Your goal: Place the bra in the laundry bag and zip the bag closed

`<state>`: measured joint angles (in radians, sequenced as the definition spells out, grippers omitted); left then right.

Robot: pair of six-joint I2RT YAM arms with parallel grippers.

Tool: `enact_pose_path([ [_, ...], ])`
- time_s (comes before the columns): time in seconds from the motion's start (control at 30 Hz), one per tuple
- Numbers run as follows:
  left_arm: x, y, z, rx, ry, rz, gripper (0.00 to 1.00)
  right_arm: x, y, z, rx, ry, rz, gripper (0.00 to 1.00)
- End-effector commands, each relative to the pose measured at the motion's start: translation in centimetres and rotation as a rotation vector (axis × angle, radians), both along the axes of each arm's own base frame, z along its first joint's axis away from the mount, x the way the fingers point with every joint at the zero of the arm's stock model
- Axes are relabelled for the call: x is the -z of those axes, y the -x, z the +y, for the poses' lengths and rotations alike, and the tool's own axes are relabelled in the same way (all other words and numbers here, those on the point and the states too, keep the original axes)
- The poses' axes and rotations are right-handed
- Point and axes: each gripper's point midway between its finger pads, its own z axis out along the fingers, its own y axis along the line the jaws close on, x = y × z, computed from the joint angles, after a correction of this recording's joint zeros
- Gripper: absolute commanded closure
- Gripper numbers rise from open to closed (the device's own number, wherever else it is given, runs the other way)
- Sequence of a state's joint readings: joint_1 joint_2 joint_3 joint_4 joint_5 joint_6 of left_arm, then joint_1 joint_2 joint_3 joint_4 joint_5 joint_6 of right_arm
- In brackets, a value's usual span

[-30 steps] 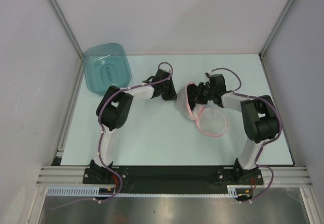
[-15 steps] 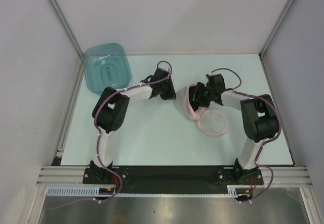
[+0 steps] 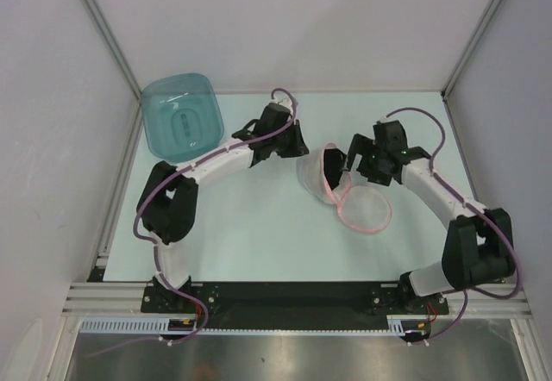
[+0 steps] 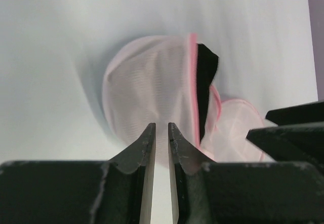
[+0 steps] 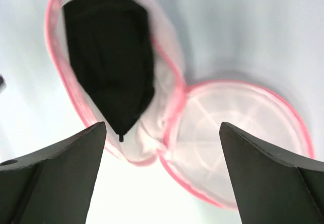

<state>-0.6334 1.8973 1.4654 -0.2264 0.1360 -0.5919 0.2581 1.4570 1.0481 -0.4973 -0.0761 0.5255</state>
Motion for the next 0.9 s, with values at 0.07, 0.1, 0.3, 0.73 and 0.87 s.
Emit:
enact_pose_path([
  [0.07,-4.9,4.0,-7.1,0.263,0.058,-0.153,0.80,1.9,4.8,-7.5,0.414,0.050,0.118,0.00],
  [0.1,-5.7,4.9,-8.8,0.303,0.069,-0.178,0.81,2.4,5.6,-7.9,0.440,0.050,0.136,0.00],
  [0.3,-2.0,4.6,-11.3,0.345,-0.022,-0.146,0.87,5.3,9.6,-8.9,0.529,-0.034,0.181,0.00],
  [0.73,5.5,2.4,-10.1,0.279,-0.224,-0.077,0.95,8.7,10.9,-9.0,0.571,-0.084,0.106,0.38],
  [0.87,6.9,1.8,-10.0,0.261,-0.234,-0.056,0.95,8.7,9.7,-8.3,0.536,-0.121,0.064,0.65],
])
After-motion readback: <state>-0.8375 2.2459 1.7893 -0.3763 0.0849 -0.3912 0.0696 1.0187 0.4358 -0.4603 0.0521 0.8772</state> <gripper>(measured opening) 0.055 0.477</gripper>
